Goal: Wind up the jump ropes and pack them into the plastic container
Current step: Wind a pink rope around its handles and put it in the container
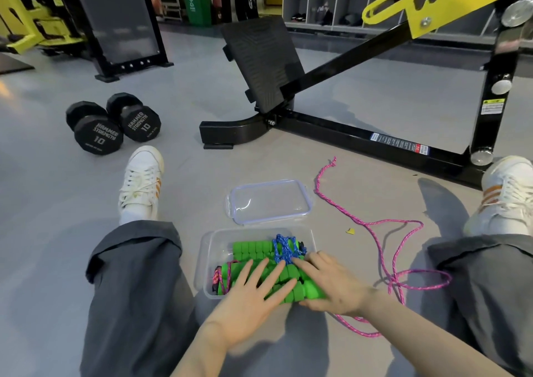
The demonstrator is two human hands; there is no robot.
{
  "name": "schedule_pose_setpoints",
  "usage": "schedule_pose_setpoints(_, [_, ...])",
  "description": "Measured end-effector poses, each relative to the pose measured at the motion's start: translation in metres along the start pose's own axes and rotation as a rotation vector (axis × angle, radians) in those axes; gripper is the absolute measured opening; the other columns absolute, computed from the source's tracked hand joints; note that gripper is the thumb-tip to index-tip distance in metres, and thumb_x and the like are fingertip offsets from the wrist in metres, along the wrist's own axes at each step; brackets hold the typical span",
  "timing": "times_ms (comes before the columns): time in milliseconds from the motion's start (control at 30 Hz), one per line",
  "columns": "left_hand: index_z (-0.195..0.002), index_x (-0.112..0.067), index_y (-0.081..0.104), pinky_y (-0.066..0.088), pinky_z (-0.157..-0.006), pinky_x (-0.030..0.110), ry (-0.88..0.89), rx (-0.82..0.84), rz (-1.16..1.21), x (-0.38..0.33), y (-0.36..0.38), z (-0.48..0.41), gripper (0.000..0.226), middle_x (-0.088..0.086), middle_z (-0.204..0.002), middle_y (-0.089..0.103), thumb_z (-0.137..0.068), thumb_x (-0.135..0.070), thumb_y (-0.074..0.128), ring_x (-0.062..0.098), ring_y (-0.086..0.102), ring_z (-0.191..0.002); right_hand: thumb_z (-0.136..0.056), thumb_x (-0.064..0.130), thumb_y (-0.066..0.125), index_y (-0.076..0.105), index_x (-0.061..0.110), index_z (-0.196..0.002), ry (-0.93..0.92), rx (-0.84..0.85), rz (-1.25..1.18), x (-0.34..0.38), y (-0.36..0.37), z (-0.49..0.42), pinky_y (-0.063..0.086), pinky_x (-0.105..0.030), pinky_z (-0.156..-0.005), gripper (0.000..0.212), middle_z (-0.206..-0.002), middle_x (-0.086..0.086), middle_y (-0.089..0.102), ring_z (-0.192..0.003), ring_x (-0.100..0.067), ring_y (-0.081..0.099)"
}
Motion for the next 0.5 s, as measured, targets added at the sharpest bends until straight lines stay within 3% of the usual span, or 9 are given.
schedule_pose_setpoints(100, [-0.139, -0.022, 0.037, 0.052, -0.084, 0.050, 0.005, 0.057, 0.007, -0.001, -0.004, -0.002, 0.105, 0.014, -0.138, 0.052, -0.047, -0.026, 0.088, 0.038, 0.063, -0.105, -0.074, 0.060, 0.049, 0.041, 0.014, -0.128, -0.023, -0.017, -0.001, 0.001, -0.001, 0.000, 0.048, -0.024, -0.078, 0.072, -0.099, -0.005, 0.056, -0.090, -0.013, 0.039])
schedule_pose_setpoints(300, [-0.140, -0.025, 0.034, 0.052, -0.083, 0.049, -0.048, -0.013, -0.055, 0.009, -0.030, -0.012, 0.106, 0.014, -0.141, 0.036, -0.047, -0.021, 0.085, 0.039, 0.057, -0.104, -0.066, 0.046, 0.060, 0.036, 0.019, -0.131, 0.006, -0.087, -0.034, 0.001, -0.031, -0.006, 0.047, -0.035, -0.078, 0.074, -0.102, -0.004, 0.051, -0.091, -0.020, 0.045])
schedule_pose_setpoints(433, [-0.146, -0.021, 0.027, 0.035, -0.089, 0.054, -0.046, -0.219, -0.183, 0.028, -0.058, -0.023, 0.087, 0.015, -0.144, 0.033, -0.068, -0.008, 0.062, 0.043, 0.042, -0.111, -0.062, 0.040, 0.068, 0.038, 0.020, -0.130, 0.031, -0.200, -0.004, 0.004, -0.074, -0.014, 0.047, -0.037, -0.080, 0.076, -0.102, -0.003, 0.051, -0.094, -0.020, 0.043])
schedule_pose_setpoints(500, [-0.145, -0.020, 0.030, 0.034, -0.089, 0.054, -0.049, -0.301, -0.210, 0.037, -0.074, -0.028, 0.066, 0.014, -0.144, 0.034, -0.081, -0.005, 0.043, 0.043, 0.042, -0.112, -0.064, 0.040, 0.066, 0.032, 0.021, -0.136, 0.058, -0.265, -0.025, 0.005, -0.090, -0.014, 0.047, -0.042, -0.089, 0.082, -0.117, -0.006, 0.047, -0.108, -0.022, 0.040])
Point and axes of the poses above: each hand's wrist, its own z-axis away from the middle knuckle, its own y-axis out of the palm, x = y × z, the point moved 5 cm from there along -z, towards the middle knuckle
